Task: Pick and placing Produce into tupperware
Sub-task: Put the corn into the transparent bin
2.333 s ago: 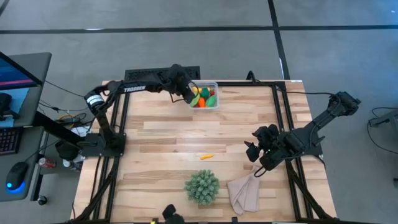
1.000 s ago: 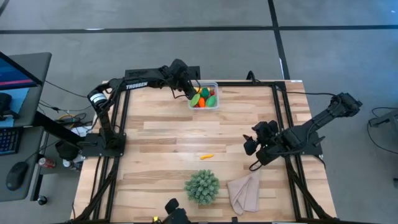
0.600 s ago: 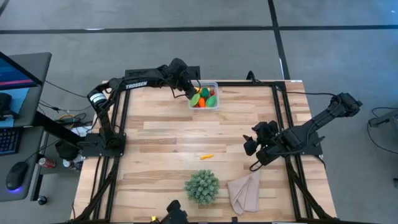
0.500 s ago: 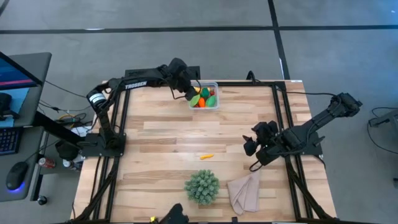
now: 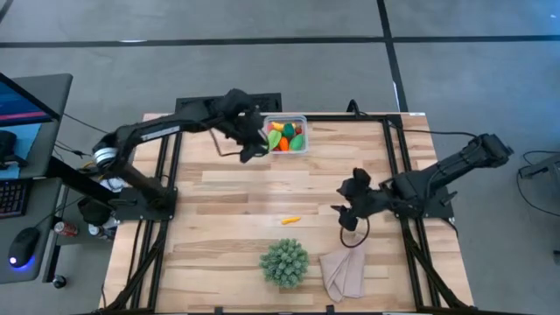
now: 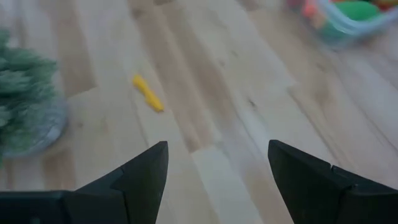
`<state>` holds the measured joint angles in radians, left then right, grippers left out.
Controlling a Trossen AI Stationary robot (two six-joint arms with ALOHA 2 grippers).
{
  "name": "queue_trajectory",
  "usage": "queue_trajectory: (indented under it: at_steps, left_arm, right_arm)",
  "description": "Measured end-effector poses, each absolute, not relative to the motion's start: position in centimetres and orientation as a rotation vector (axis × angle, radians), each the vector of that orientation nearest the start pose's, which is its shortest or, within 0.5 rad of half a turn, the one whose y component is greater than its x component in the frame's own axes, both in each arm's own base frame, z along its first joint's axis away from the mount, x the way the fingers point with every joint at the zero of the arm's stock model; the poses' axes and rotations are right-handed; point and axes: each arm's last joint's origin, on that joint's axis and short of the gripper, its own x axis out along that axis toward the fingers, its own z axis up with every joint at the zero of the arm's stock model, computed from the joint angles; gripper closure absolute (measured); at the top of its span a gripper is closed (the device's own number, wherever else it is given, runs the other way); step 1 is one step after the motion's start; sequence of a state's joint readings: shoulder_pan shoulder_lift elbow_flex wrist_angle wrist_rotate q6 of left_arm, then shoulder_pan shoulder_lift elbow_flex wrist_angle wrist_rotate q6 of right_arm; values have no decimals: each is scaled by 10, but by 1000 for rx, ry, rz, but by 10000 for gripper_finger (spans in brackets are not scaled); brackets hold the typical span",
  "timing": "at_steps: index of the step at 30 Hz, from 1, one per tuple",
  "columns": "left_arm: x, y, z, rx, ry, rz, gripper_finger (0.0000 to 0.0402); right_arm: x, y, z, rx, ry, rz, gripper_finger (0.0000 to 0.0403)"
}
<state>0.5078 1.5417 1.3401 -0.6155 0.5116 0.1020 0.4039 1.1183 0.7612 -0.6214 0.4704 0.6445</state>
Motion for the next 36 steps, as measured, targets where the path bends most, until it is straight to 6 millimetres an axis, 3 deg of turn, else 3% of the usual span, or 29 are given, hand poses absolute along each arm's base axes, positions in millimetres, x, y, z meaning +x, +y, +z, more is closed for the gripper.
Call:
queue_trajectory:
  at_steps: [5,10,14,18,21,26,30,36]
  left_arm:
    - [276,106,326,-249,701,-51,241]
    - [250,68,331,-235,688,-20,241]
    - [224,41,323,-222,688,42,241]
    - [196,22,310,-228,649,123,241]
    - [177,12,299,-248,597,172,241]
    - [148,7,277,-258,535,275,241]
    - [134,8,265,-288,470,338,241]
    - [127,8,264,-294,422,346,241]
  right_arm:
    - [211,51,238,153,810,-200,132]
    - [222,31,236,109,826,-115,132]
    - [238,24,222,23,869,-7,132]
    - [256,27,195,-42,946,103,132]
    - [269,25,185,-21,973,86,132]
    - [294,23,187,27,910,135,132]
    - [308,24,178,40,929,211,132]
    - [326,31,162,60,922,302,133]
